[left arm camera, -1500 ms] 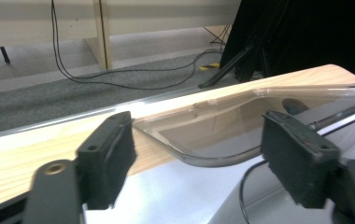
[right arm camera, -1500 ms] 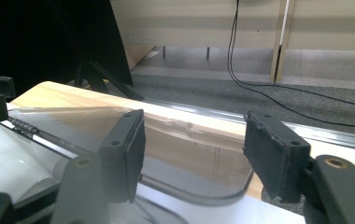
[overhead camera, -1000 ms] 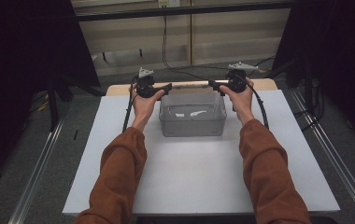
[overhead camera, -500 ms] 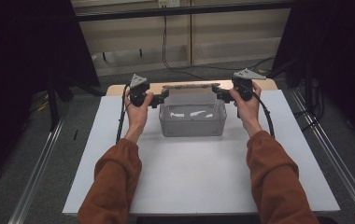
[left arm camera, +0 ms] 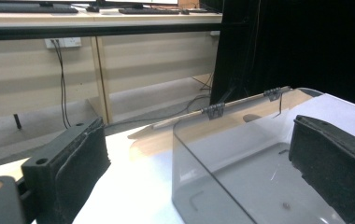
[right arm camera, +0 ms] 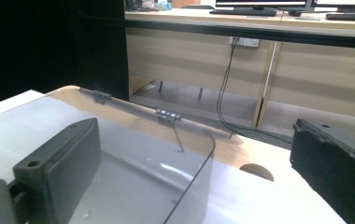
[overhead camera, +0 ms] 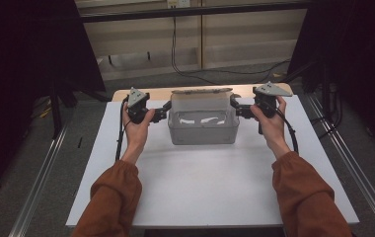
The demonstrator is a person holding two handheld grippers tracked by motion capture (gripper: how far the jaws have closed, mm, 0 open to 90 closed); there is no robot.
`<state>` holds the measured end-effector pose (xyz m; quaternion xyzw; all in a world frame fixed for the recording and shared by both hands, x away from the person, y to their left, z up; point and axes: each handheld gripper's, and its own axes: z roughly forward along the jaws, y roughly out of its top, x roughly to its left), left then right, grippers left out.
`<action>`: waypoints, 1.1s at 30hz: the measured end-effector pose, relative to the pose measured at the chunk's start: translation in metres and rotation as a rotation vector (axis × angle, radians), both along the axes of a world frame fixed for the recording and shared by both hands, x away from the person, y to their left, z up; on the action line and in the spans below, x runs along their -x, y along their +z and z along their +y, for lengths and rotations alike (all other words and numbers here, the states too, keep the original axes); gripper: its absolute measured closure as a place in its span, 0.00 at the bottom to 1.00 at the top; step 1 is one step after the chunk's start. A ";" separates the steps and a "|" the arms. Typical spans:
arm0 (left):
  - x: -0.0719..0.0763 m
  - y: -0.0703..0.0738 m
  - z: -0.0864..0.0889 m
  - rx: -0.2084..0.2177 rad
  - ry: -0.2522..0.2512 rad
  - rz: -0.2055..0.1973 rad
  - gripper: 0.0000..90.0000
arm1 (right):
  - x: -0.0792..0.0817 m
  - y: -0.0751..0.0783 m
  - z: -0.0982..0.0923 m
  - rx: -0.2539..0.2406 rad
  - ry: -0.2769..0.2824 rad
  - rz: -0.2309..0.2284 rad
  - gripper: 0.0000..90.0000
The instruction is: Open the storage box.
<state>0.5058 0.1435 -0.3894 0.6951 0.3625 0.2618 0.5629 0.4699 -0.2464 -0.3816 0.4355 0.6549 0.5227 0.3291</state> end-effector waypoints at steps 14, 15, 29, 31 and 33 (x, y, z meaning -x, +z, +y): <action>0.038 -0.005 0.007 0.023 -0.029 -0.009 0.05 | 0.037 -0.004 -0.007 0.013 -0.033 -0.056 0.00; 0.039 -0.005 0.007 0.021 -0.029 -0.014 0.05 | 0.040 -0.004 -0.008 0.015 -0.040 -0.060 0.00; 0.069 -0.015 0.025 0.040 0.007 -0.024 0.05 | 0.067 -0.020 -0.007 0.019 -0.063 -0.083 0.00; 0.074 -0.018 0.027 0.048 0.010 -0.021 0.05 | 0.071 -0.021 -0.007 0.018 -0.064 -0.083 0.00; 0.079 -0.020 0.029 0.046 0.005 -0.022 0.05 | 0.075 -0.023 -0.007 0.001 -0.063 -0.084 0.00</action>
